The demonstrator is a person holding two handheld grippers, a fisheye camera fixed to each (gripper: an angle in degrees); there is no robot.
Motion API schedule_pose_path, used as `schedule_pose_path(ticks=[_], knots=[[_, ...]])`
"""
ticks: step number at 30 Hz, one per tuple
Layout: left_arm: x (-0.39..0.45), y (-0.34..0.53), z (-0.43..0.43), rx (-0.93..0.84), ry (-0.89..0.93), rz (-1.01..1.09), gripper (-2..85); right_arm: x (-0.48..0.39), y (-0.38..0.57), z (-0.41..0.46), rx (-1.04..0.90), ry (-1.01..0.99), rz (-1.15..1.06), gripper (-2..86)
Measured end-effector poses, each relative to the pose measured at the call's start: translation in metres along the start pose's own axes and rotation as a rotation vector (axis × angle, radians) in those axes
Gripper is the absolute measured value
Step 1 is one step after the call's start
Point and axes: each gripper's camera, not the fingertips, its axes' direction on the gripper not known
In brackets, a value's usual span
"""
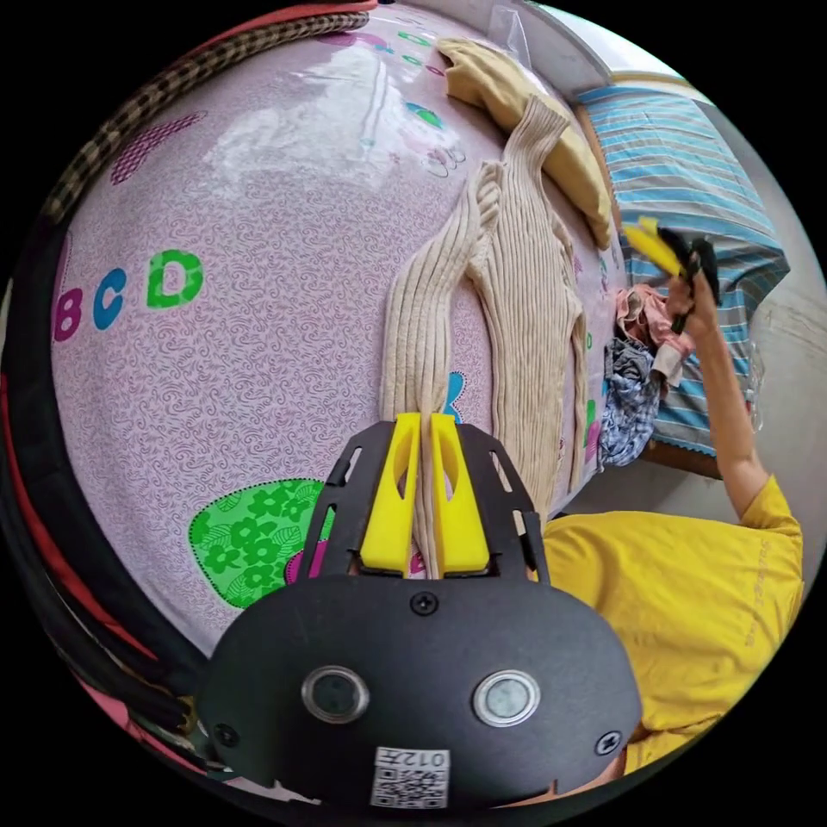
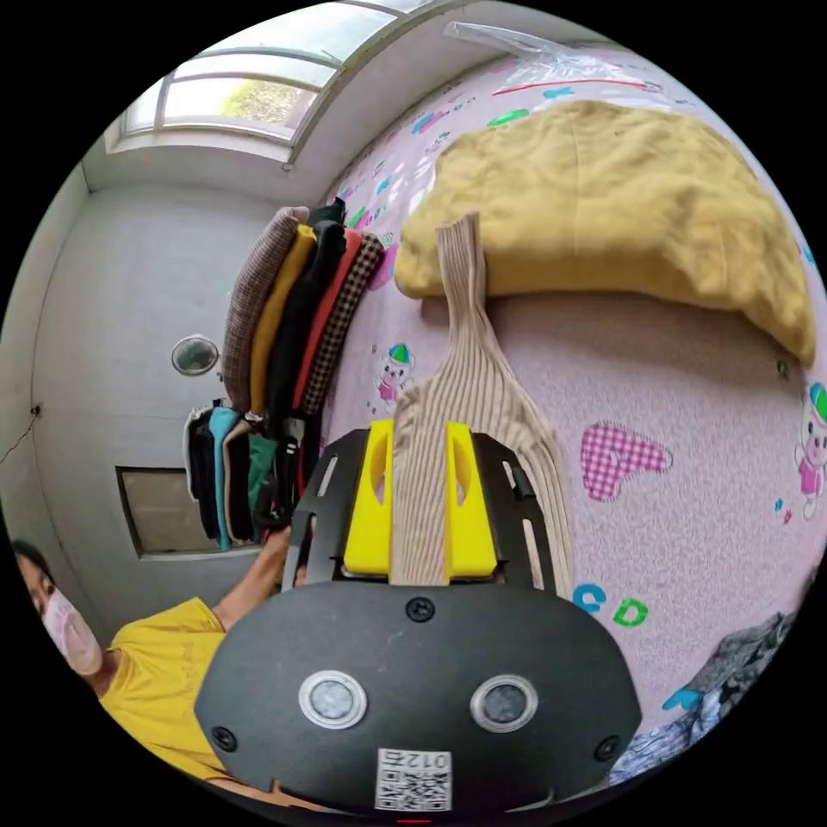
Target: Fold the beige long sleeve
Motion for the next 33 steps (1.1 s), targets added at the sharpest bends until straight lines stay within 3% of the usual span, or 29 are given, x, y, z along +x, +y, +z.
schedule_pose_path(ticks=[6,8,13,16,22,28,33], knots=[[-0.068,0.004,-0.078,0.188,-0.054,-0.207,0.3,0.043,0.172,-0.013,-0.032,0.156,0.126,7.6],[-0.081,0.024,-0.111,0.352,-0.002,-0.288,0.2,0.049,0.243,-0.018,-0.047,0.237,0.193,7.8],[-0.033,0.054,-0.129,0.445,-0.168,-0.233,0.2,0.039,0.354,-0.006,-0.106,0.382,0.281,8.8],[0.019,0.058,-0.093,0.373,-0.143,-0.062,0.4,0.021,0.391,0.006,-0.105,0.401,0.289,9.0],[0.115,0.064,0.038,0.058,-0.071,0.208,0.5,-0.033,0.406,0.035,-0.145,0.602,0.145,7.8],[0.157,0.088,0.136,-0.130,-0.096,0.272,0.4,-0.093,0.415,0.066,-0.205,0.783,-0.046,5.5],[0.154,0.107,0.185,-0.238,-0.247,0.274,0.5,-0.130,0.420,0.082,-0.259,0.839,-0.183,3.1]])
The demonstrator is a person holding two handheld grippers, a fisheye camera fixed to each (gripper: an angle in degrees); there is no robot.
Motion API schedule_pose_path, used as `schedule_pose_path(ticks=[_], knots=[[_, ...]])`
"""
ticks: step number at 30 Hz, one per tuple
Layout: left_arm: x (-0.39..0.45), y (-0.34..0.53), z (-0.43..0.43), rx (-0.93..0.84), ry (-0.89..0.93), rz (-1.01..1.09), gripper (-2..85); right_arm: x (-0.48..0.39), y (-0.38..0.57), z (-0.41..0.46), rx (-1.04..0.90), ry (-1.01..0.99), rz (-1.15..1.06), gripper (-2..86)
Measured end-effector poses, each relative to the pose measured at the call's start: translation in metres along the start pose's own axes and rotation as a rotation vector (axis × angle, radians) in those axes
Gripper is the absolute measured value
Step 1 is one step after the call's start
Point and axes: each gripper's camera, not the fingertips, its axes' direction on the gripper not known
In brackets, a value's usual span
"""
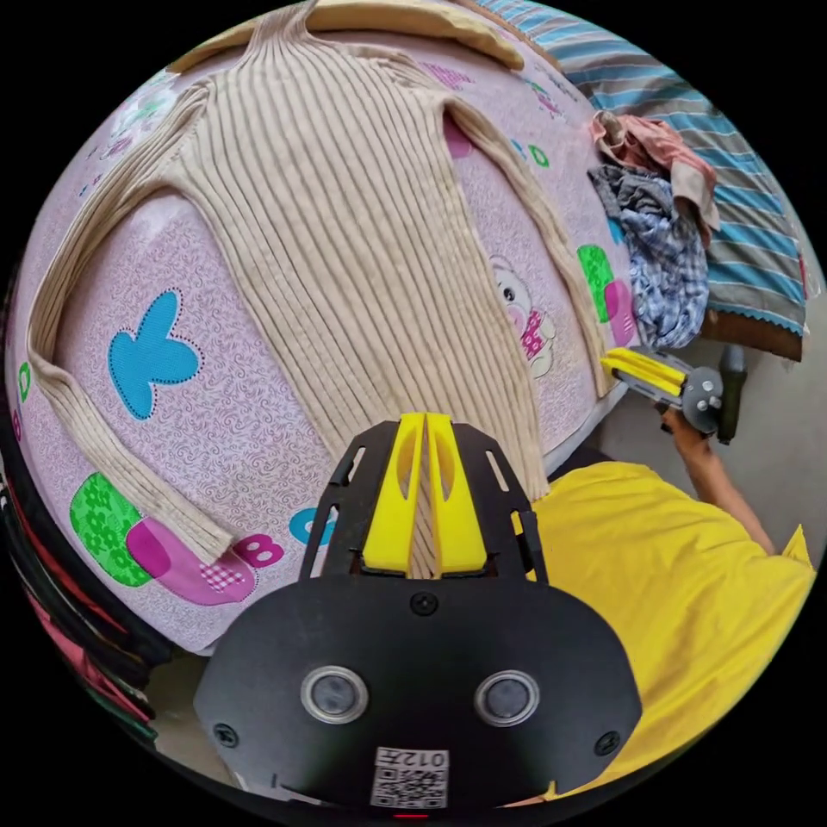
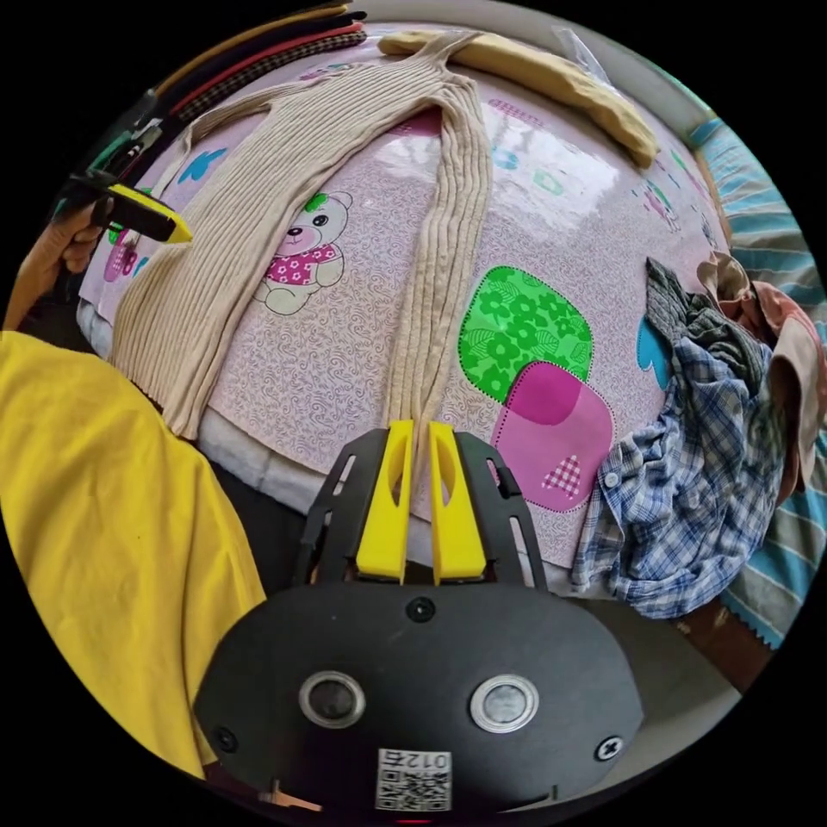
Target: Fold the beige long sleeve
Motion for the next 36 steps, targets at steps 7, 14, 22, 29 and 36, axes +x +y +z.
schedule_pose_path(ticks=[7,14,22,29,36], knots=[[-0.003,0.014,0.033,0.001,-0.008,0.003,0.6,0.073,-0.024,-0.081,0.072,0.186,0.137,2.9],[-0.019,0.004,0.049,-0.035,0.047,0.021,0.6,0.155,-0.086,-0.205,0.153,0.376,0.175,2.9],[-0.041,-0.005,0.065,-0.048,0.138,0.011,0.6,0.136,-0.190,-0.284,0.165,0.414,0.081,3.1],[-0.051,-0.018,0.079,-0.074,0.200,0.020,0.5,0.066,-0.276,-0.347,0.226,0.316,-0.107,3.2],[-0.060,-0.028,0.088,-0.083,0.286,0.031,0.6,-0.065,-0.369,-0.349,0.271,0.170,-0.427,3.2]])
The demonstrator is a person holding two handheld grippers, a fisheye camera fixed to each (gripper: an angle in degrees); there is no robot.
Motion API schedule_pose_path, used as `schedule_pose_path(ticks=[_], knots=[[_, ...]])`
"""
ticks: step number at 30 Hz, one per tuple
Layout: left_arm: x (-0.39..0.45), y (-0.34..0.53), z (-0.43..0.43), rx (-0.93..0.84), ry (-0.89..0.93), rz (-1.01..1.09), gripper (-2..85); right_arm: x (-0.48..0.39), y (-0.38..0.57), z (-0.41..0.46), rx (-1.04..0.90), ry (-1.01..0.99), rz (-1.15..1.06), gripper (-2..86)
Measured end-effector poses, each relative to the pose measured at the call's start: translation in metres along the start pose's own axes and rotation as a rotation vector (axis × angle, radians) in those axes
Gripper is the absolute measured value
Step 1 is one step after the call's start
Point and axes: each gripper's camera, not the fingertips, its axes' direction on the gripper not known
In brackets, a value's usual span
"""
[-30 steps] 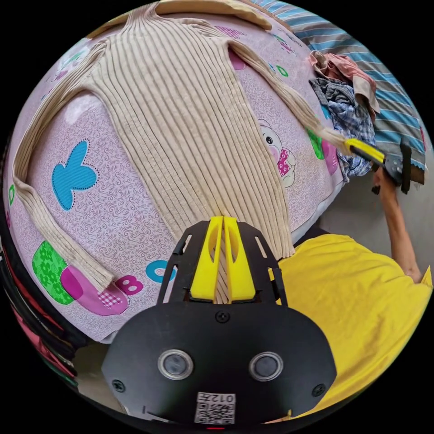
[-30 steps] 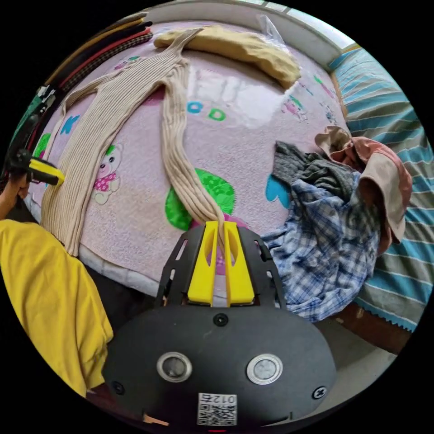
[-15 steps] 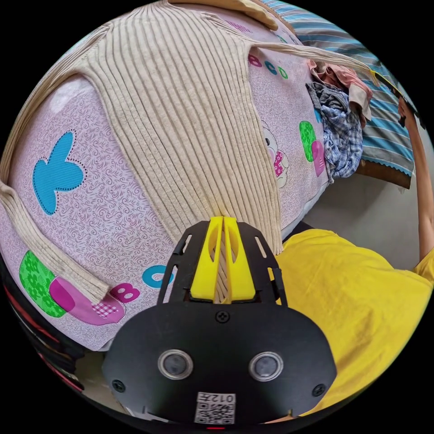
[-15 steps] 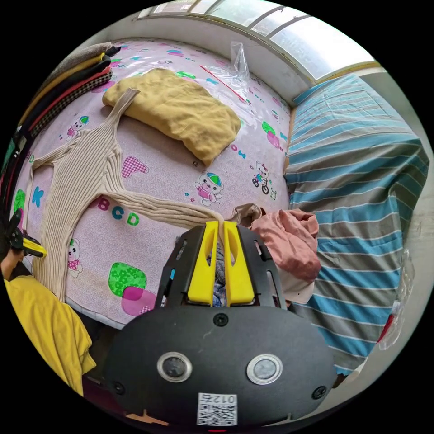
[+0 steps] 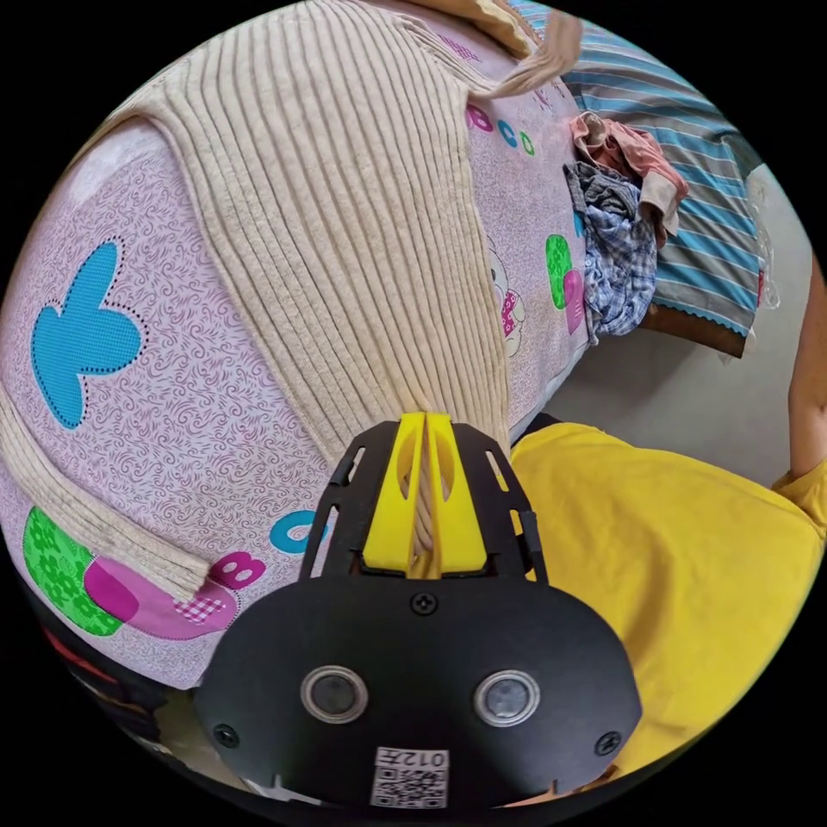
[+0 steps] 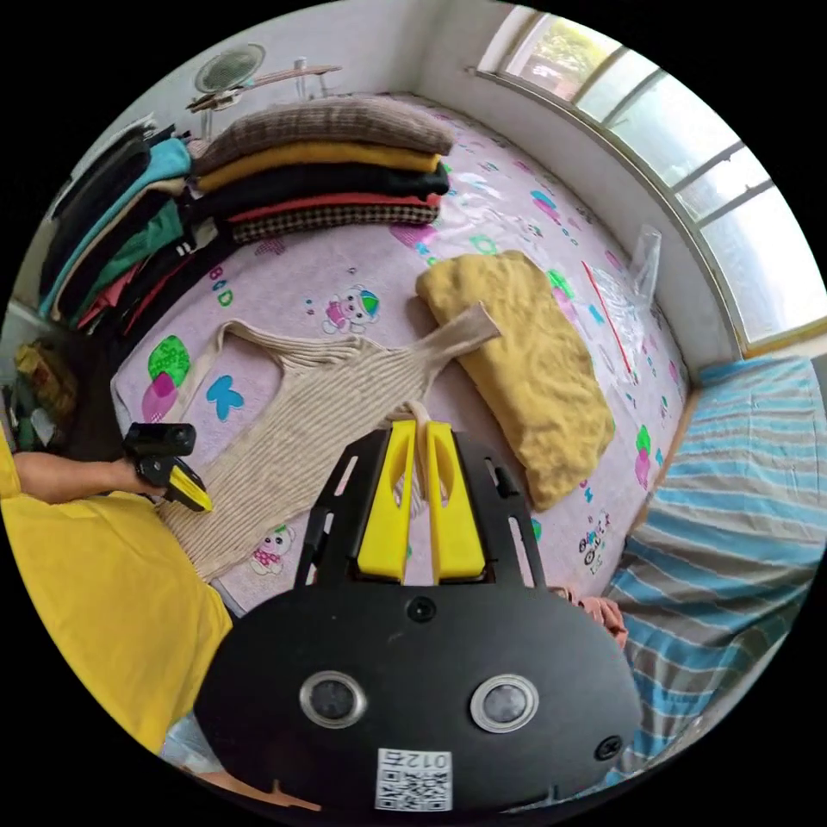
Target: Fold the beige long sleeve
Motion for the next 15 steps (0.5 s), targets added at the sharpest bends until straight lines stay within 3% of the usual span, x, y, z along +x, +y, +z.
schedule_pose_path(ticks=[6,10,15], knots=[[-0.014,0.002,-0.004,0.079,0.085,-0.034,0.6,-0.064,-0.091,0.099,-0.065,-0.163,-0.122,3.0],[-0.027,0.008,-0.004,0.133,0.118,-0.079,0.7,-0.067,-0.110,0.161,-0.084,-0.294,-0.043,2.9],[-0.032,0.005,0.004,0.154,0.142,-0.096,0.7,-0.033,-0.096,0.194,-0.075,-0.306,0.123,2.9]])
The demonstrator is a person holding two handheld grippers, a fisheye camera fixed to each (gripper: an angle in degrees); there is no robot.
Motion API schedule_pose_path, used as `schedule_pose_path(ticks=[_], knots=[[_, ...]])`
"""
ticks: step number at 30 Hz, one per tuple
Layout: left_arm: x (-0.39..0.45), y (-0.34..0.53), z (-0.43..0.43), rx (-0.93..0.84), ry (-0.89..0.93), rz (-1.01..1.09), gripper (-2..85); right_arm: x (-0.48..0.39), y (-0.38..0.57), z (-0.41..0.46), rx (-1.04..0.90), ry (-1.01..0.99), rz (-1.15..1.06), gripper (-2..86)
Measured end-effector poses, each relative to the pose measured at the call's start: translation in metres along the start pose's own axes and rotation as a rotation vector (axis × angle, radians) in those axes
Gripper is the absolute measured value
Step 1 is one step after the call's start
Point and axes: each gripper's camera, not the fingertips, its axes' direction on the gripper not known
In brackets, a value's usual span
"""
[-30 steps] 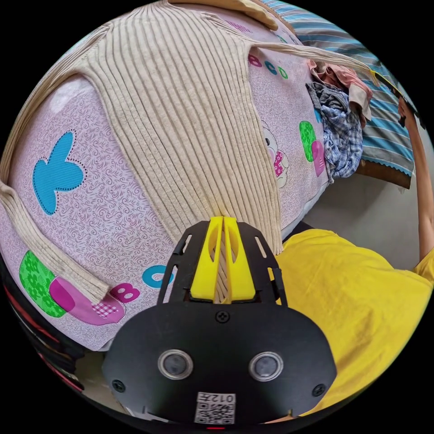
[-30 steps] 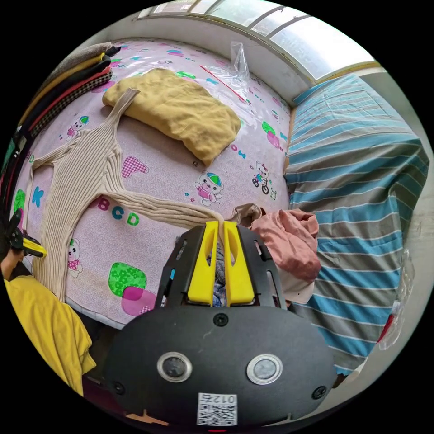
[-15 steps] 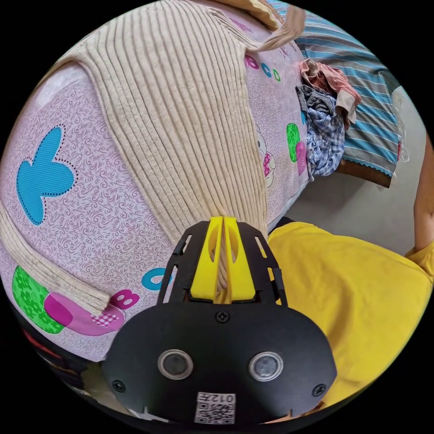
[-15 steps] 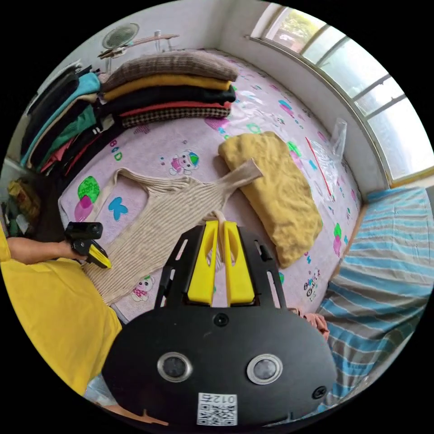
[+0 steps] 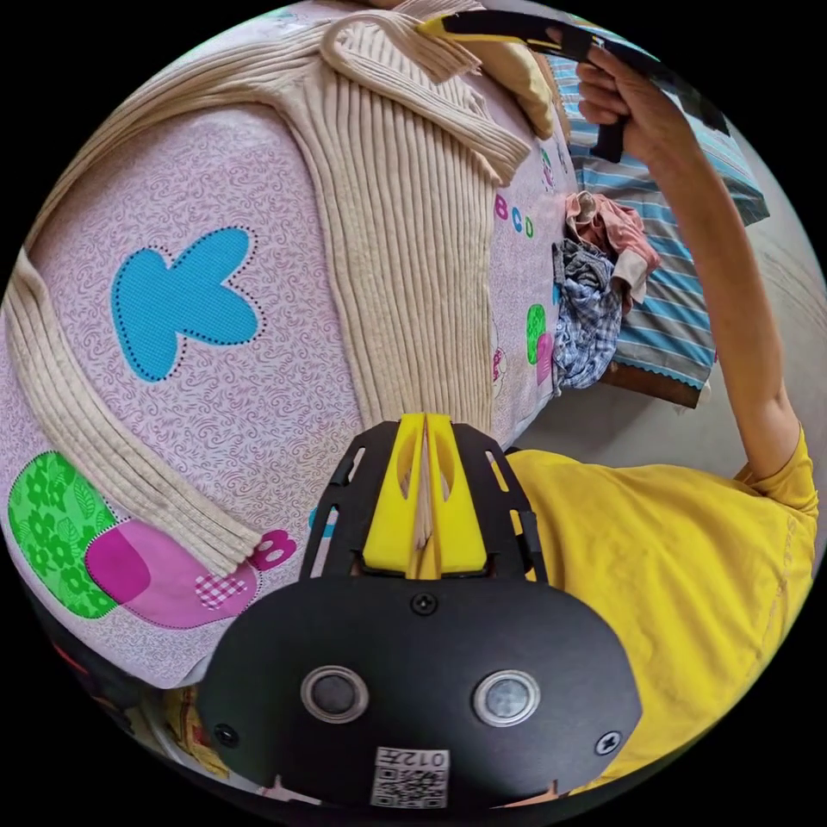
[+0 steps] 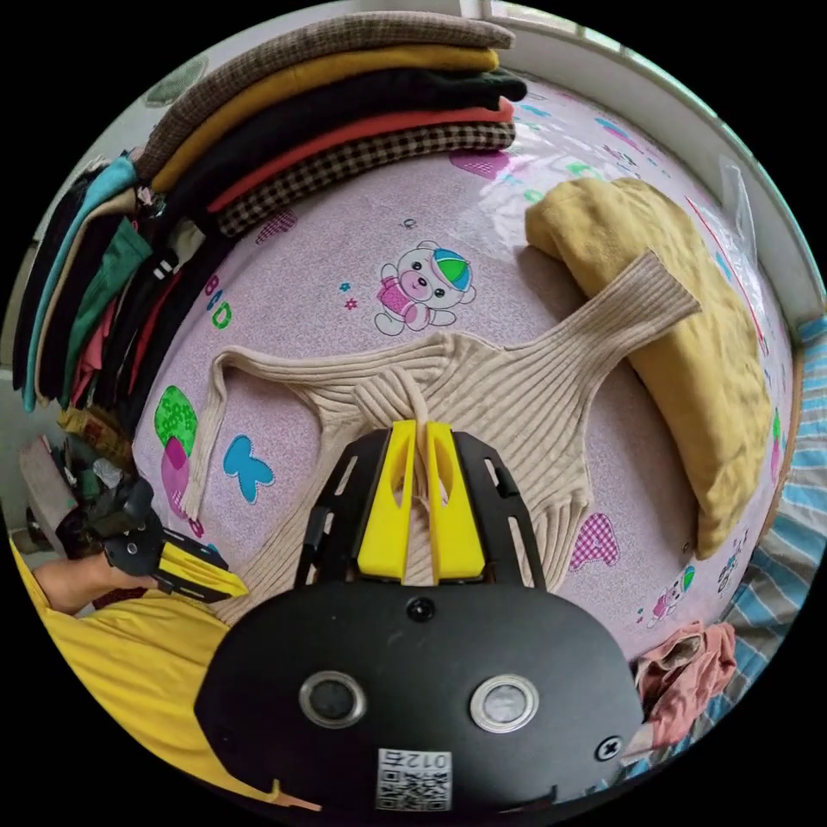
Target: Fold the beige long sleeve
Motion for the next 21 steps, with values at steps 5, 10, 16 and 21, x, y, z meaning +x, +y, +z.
schedule_pose_path(ticks=[5,10,16,21], knots=[[0.022,-0.022,0.019,-0.019,-0.031,0.048,0.8,0.060,0.016,0.009,-0.026,0.048,0.120,2.9],[0.054,-0.070,0.013,0.062,-0.224,0.079,1.5,0.078,0.020,0.040,-0.107,0.069,0.068,3.1],[0.122,-0.162,-0.012,0.291,-0.660,0.181,3.7,0.073,0.033,0.050,-0.044,0.051,-0.021,3.9],[0.144,-0.237,0.039,0.158,-0.783,0.248,4.3,0.093,0.051,0.043,0.006,0.069,0.066,6.2]])
